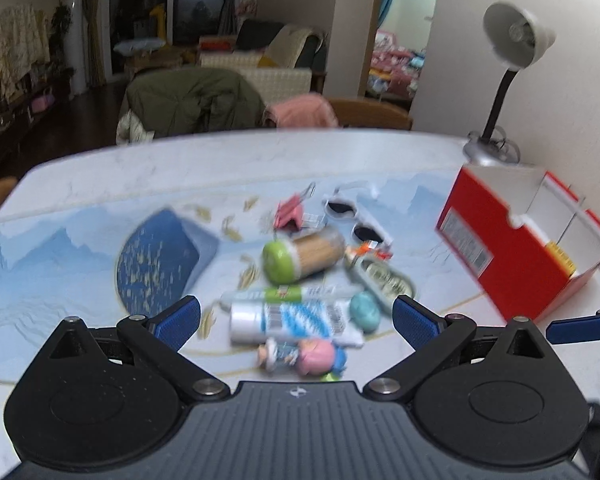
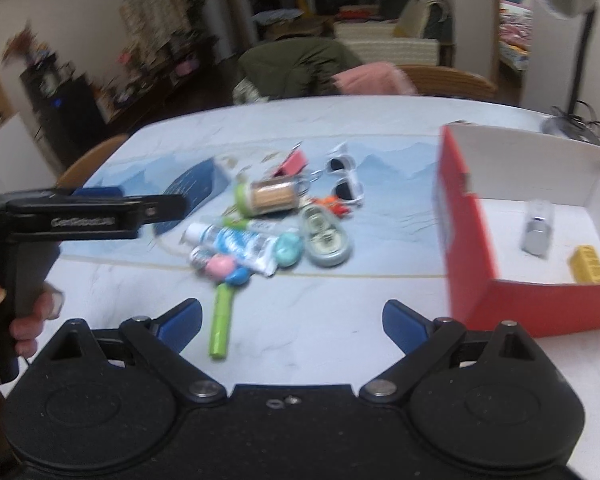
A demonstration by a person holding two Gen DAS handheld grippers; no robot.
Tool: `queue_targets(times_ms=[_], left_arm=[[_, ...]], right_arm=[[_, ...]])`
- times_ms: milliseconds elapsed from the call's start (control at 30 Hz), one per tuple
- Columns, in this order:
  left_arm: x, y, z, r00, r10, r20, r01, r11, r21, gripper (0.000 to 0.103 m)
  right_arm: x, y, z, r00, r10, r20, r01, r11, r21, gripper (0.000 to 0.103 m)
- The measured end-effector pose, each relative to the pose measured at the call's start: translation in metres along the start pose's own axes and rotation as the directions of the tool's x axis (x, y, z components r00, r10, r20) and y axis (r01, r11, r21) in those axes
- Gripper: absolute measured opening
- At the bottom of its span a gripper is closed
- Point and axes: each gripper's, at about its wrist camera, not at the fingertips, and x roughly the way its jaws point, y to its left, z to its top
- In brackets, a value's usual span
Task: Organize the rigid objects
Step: 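Grasp the green highlighter with the right gripper while the left grasps the pink-haired doll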
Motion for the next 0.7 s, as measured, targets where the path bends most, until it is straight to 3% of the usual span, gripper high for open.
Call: queue_targets(times_ms=[167, 633, 700], left_arm=[[0.023, 0.001, -0.019, 0.998, -0.029, -0.064, 0.028, 0.999, -0.017, 0.103], [0.063, -0.011, -0.036, 0.995, -0.024, -0.092, 0.036, 0.991, 0.131, 0.103], [0.067, -0.012, -0.035, 0.995, -0.022, -0.093, 0.035, 0.99, 0.138, 0.103]], right_arm=[[0.03, 0.024, -0.008, 0.997, 0.031, -0.074, -0.037, 0.996, -0.08, 0.093], [0.093, 0.051, -0.02, 0.977, 0.071, -0.201, -0.104, 0.983, -0.154, 0.074], [0.099, 0.052, -0.02, 0.975, 0.071, -0.211, -0.105, 0.982, -0.155, 0.067]])
